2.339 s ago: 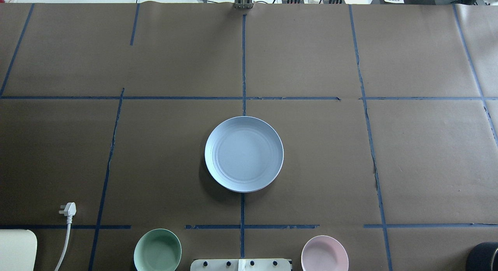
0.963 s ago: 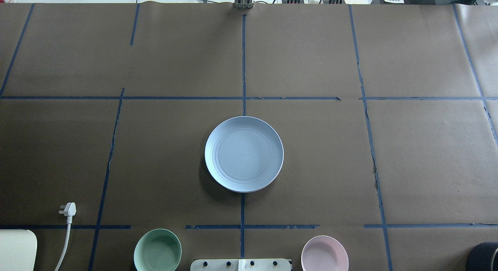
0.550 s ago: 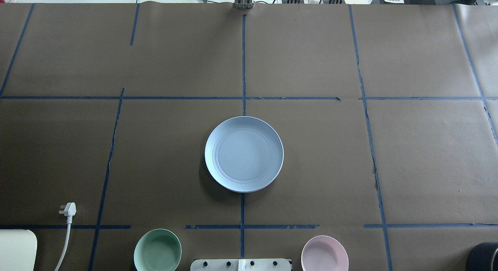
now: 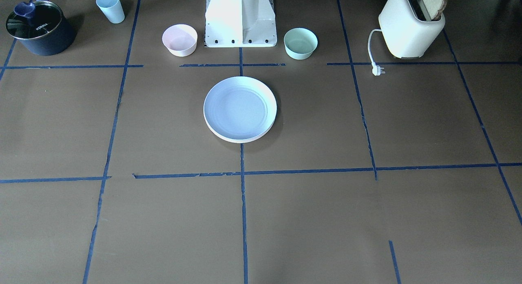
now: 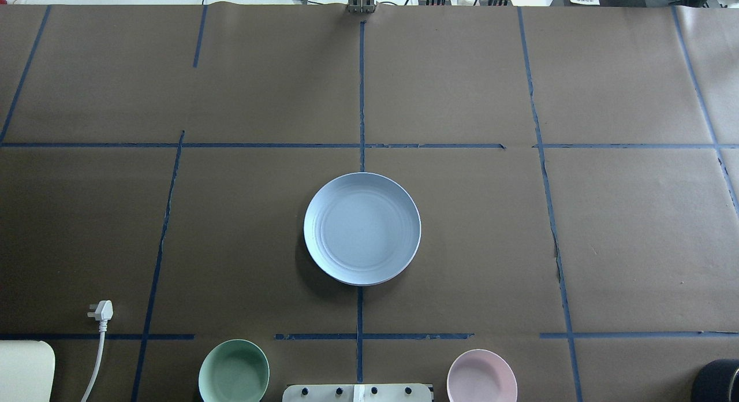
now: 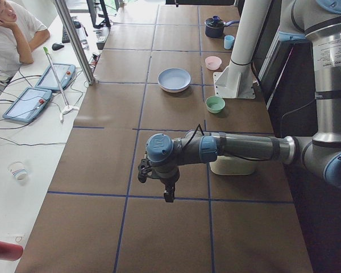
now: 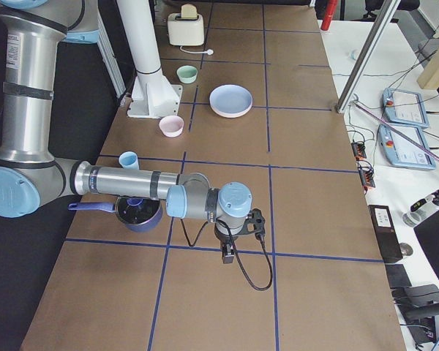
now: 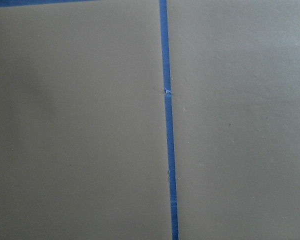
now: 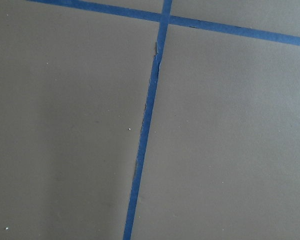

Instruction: Stack three plates with pink and blue

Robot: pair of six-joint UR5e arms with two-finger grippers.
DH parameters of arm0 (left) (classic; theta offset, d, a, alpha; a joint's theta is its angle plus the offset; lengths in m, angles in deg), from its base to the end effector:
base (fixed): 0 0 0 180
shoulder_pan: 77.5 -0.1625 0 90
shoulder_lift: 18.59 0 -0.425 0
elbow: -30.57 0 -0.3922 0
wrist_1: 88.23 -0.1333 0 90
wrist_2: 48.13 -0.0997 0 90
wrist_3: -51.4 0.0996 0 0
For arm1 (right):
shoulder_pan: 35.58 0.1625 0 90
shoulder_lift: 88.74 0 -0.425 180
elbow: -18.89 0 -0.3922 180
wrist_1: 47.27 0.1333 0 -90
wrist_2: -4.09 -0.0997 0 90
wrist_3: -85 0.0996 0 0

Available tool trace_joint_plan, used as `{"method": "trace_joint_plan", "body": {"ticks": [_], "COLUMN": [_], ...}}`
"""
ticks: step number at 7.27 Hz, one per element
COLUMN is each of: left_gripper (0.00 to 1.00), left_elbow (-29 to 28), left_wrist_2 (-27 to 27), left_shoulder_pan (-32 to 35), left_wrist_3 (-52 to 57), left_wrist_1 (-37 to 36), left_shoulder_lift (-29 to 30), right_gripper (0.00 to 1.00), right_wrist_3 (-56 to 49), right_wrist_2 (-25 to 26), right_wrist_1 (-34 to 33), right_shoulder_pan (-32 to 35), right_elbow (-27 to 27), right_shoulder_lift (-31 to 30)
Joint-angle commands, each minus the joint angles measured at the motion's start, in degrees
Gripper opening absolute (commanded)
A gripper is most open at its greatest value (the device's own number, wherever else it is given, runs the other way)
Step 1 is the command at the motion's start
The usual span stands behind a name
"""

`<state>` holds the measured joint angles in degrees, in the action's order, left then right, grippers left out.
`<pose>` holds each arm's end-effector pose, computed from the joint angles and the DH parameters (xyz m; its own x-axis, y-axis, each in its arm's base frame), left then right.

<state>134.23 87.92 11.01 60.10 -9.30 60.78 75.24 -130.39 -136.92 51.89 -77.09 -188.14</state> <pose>-0.0511 -0.4038 0.6419 0.6845 0.0681 -0.7258 -0.1308 0.9909 -0.0304 0.0450 -0.4202 0.6815 0.6966 -0.1632 0.6986 0.1646 0.9842 0.0658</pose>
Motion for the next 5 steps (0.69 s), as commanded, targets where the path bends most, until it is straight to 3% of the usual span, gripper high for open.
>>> {"method": "trace_joint_plan", "body": {"ticks": [1, 5], "left_gripper": [1.0, 1.0], "left_elbow": [0.0, -0.1], "left_wrist_2": [0.0, 0.0], "left_shoulder_pan": [0.0, 0.0], "left_wrist_3": [0.0, 0.0], "left_wrist_1": [0.0, 0.0], "left_shoulder_lift": [0.0, 0.0], "right_gripper": [1.0, 1.0], "right_wrist_3": [0.0, 0.1], "right_wrist_2": [0.0, 0.0], "right_wrist_1": [0.0, -0.1], "right_shoulder_pan": [0.0, 0.0], "right_elbow": [0.0, -0.4], "right_shoulder_lift": [0.1, 0.1]}}
